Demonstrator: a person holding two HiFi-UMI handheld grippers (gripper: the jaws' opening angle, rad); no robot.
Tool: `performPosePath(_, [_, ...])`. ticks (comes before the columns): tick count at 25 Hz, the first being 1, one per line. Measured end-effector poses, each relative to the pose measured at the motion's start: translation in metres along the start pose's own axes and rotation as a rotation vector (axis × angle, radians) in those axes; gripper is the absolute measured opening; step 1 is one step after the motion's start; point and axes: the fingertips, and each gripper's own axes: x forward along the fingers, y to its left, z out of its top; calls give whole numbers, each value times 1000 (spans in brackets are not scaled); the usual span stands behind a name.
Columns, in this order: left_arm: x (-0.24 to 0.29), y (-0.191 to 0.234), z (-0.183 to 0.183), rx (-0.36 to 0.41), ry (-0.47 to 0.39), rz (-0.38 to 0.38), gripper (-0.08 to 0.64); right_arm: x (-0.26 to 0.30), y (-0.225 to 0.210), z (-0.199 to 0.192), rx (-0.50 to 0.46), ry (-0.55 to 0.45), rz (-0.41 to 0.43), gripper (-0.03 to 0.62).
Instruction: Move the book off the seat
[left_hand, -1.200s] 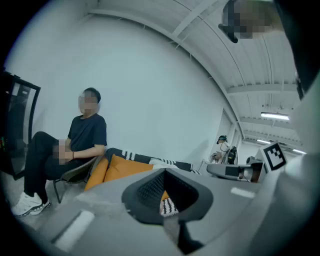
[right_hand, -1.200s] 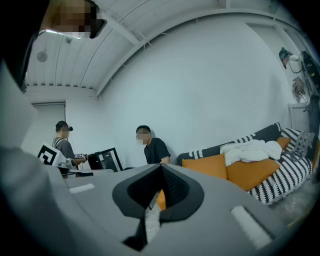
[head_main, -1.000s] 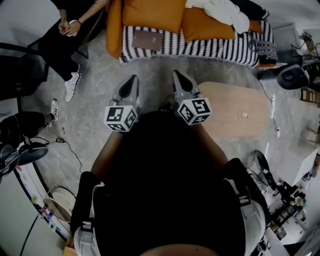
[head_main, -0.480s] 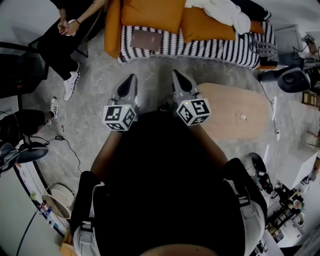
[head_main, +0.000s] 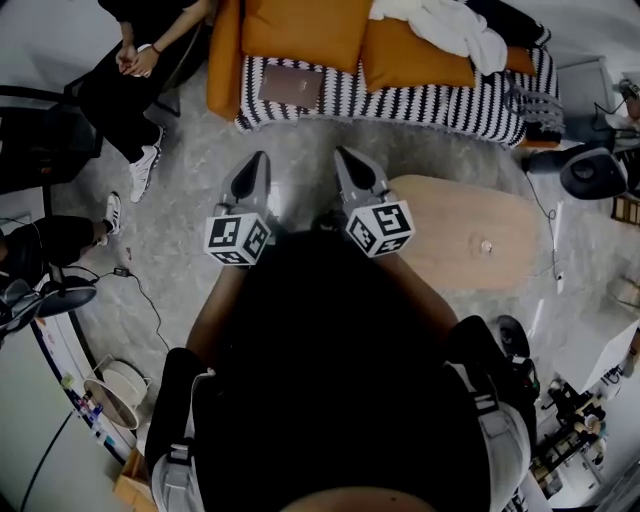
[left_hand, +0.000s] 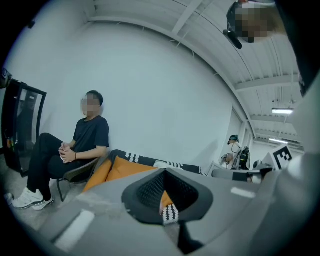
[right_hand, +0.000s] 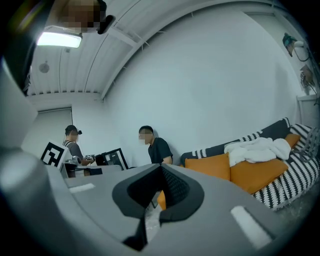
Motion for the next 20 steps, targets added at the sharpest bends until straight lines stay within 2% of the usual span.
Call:
performPosePath(10, [37, -5, 5, 15, -1, 23, 6, 22, -15, -8, 40, 24, 33, 6])
performPosePath(20, [78, 57, 13, -15, 42, -26, 6, 80, -30, -5, 47, 14, -60, 6])
